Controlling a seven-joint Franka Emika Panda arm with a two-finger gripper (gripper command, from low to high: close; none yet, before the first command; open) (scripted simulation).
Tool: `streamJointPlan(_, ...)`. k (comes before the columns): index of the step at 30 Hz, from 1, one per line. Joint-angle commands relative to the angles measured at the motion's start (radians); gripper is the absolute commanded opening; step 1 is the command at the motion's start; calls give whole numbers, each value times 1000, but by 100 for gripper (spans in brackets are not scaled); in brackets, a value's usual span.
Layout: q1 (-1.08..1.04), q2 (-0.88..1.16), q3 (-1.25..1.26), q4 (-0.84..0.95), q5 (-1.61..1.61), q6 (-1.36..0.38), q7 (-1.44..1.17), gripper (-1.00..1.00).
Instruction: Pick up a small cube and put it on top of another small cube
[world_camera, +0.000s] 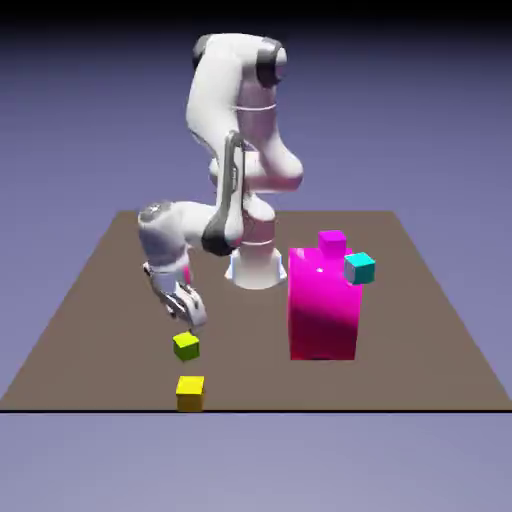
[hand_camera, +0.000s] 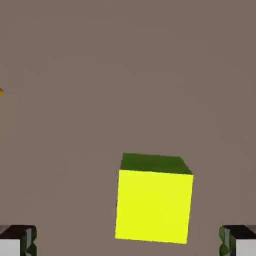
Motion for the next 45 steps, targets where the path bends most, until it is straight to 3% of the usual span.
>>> streamJointPlan(1,-11,36,20,5,34,29,-25,0)
streamJointPlan(6,-61,206,114,26,191,165,-141,0)
streamJointPlan(7,-61,206,114,26,191,165,-141,-100)
streamJointPlan(14,6,-6,7,5,-5,-9,-13,-100)
streamJointPlan(37,471,-409,528,351,-346,-713,-1014,-100)
streamJointPlan(39,476,-413,533,354,-350,-721,-1024,-100)
streamJointPlan(44,471,-367,532,216,-366,-539,-1007,-100)
streamJointPlan(45,471,-367,532,216,-366,-539,-1007,100)
